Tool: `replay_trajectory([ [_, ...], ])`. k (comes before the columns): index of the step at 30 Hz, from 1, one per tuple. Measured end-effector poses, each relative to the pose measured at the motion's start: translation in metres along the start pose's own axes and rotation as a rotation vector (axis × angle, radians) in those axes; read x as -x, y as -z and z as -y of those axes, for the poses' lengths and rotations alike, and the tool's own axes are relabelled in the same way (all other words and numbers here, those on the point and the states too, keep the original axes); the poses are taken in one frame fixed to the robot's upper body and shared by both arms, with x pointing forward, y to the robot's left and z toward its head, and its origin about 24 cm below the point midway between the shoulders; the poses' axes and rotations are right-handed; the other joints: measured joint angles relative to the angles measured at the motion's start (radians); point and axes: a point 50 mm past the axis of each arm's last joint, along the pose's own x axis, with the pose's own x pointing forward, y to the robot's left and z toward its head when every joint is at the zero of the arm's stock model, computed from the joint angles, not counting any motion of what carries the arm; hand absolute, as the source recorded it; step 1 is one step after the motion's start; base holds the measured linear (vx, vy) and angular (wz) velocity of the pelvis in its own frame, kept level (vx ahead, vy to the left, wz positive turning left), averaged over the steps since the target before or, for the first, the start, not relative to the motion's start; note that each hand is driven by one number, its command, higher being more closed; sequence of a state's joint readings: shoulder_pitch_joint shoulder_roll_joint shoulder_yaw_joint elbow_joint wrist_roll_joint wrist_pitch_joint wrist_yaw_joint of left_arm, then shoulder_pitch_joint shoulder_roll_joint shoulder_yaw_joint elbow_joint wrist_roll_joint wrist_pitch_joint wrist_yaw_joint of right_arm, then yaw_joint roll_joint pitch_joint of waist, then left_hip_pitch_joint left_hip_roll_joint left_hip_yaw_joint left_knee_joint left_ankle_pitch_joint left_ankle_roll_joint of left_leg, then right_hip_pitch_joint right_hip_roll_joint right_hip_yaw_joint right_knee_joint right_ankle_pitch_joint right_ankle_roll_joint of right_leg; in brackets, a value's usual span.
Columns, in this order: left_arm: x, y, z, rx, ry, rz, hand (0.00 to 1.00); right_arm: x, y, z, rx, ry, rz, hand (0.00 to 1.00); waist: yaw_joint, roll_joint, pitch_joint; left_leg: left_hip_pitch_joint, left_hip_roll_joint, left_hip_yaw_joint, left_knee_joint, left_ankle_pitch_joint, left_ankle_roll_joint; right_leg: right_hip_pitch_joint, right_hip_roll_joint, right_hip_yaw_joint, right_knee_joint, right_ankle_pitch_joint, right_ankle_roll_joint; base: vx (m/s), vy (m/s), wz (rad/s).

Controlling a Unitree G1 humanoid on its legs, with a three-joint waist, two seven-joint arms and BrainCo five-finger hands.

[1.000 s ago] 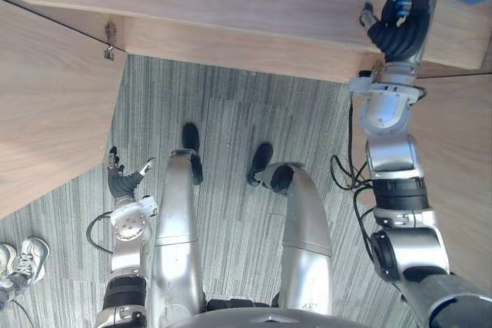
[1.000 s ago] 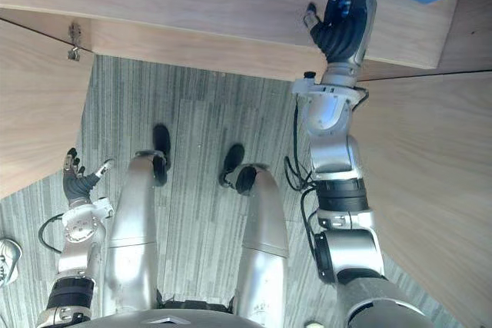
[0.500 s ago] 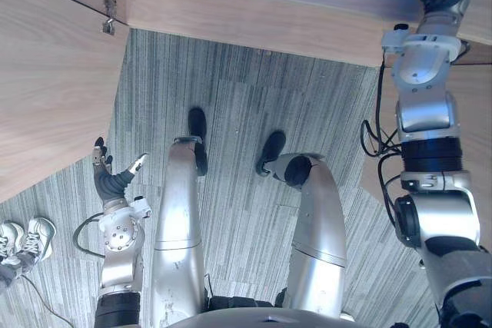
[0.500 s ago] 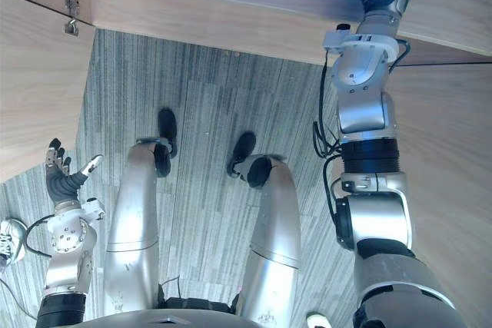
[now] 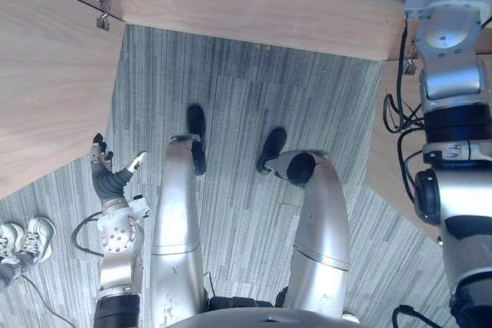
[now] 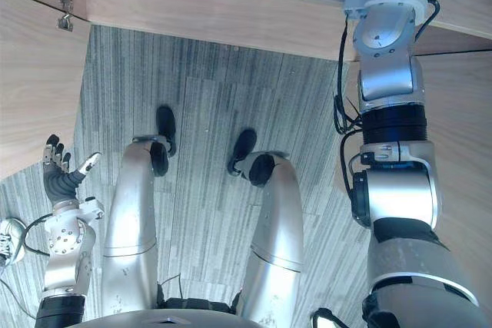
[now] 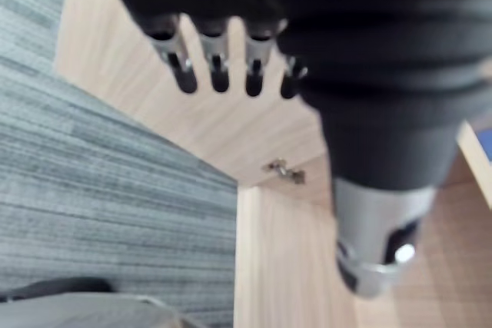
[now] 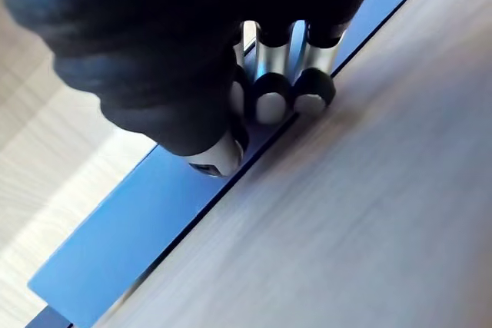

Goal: Walk over to the cabinet, pick up the folder, carry it to the office cabinet, place the folder inside the office cabinet, then close the office cabinet door

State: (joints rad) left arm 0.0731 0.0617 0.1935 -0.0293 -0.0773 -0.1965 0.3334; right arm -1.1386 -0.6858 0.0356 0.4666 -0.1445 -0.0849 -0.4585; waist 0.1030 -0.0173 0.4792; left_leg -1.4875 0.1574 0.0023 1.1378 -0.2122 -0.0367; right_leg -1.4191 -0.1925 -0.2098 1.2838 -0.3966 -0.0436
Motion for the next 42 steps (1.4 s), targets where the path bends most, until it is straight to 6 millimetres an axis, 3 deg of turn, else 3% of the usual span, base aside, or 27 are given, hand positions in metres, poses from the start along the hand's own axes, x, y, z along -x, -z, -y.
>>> replay_trajectory([
  [11, 0.003, 0.004, -0.002, 0.003, -0.005, -0.02, 0.0, -0.008, 0.004, 0.006, -0.089, 0.036, -0.069, 1.0, -0.001, 0.019, -0.022, -0.015, 0.023, 0.022, 0.007, 0.015, 0.007, -0.016, -0.012, -0.003, 0.021, -0.002, -0.003, -0.01, 0.003, 0.05],
  [21, 0.003, 0.005, -0.002, 0.009, 0.002, -0.031, 0.0, 0.032, 0.011, 0.015, -0.12, 0.03, -0.062, 1.0, 0.001, 0.019, -0.023, -0.002, 0.035, -0.001, 0.051, 0.007, 0.014, 0.016, -0.003, -0.017, 0.045, -0.013, -0.014, 0.0, 0.008, -0.02],
  [24, 0.003, 0.007, -0.002, 0.004, 0.005, -0.043, 0.0, 0.057, 0.012, 0.012, -0.144, 0.015, -0.062, 1.0, 0.002, 0.017, -0.03, 0.026, 0.043, -0.001, 0.061, -0.007, 0.01, 0.043, 0.005, -0.013, 0.045, -0.019, -0.013, -0.02, 0.014, -0.08],
  [29, 0.003, 0.009, -0.002, -0.008, 0.03, -0.061, 0.0, 0.126, 0.01, 0.004, -0.171, -0.052, -0.082, 1.0, -0.005, 0.016, -0.037, 0.151, 0.047, 0.014, 0.028, -0.025, 0.005, 0.163, 0.015, -0.009, 0.006, -0.02, -0.01, -0.03, 0.002, -0.02],
  [32, 0.006, 0.011, -0.003, -0.016, 0.043, -0.077, 0.0, 0.152, 0.008, 0.005, -0.154, -0.075, -0.092, 1.0, -0.01, 0.014, -0.07, 0.211, 0.05, 0.024, -0.008, -0.026, 0.003, 0.22, 0.024, -0.008, -0.037, -0.014, -0.003, -0.02, 0.0, -0.05],
  [37, 0.01, 0.037, 0.01, -0.101, 0.103, -0.194, 0.0, 0.227, -0.007, -0.022, -0.263, -0.313, -0.171, 1.0, -0.038, 0.0, -0.113, 0.478, 0.088, 0.06, -0.089, -0.068, -0.006, 0.482, 0.065, -0.002, -0.178, -0.001, 0.018, 0.07, 0.023, -0.27],
  [42, 0.024, 0.059, 0.01, -0.15, 0.129, -0.297, 0.0, 0.283, -0.022, -0.024, -0.325, -0.455, -0.271, 1.0, -0.065, -0.036, -0.178, 0.743, 0.111, 0.126, -0.219, -0.087, 0.004, 0.731, 0.096, 0.01, -0.364, 0.034, 0.047, 0.14, 0.073, -0.24],
])
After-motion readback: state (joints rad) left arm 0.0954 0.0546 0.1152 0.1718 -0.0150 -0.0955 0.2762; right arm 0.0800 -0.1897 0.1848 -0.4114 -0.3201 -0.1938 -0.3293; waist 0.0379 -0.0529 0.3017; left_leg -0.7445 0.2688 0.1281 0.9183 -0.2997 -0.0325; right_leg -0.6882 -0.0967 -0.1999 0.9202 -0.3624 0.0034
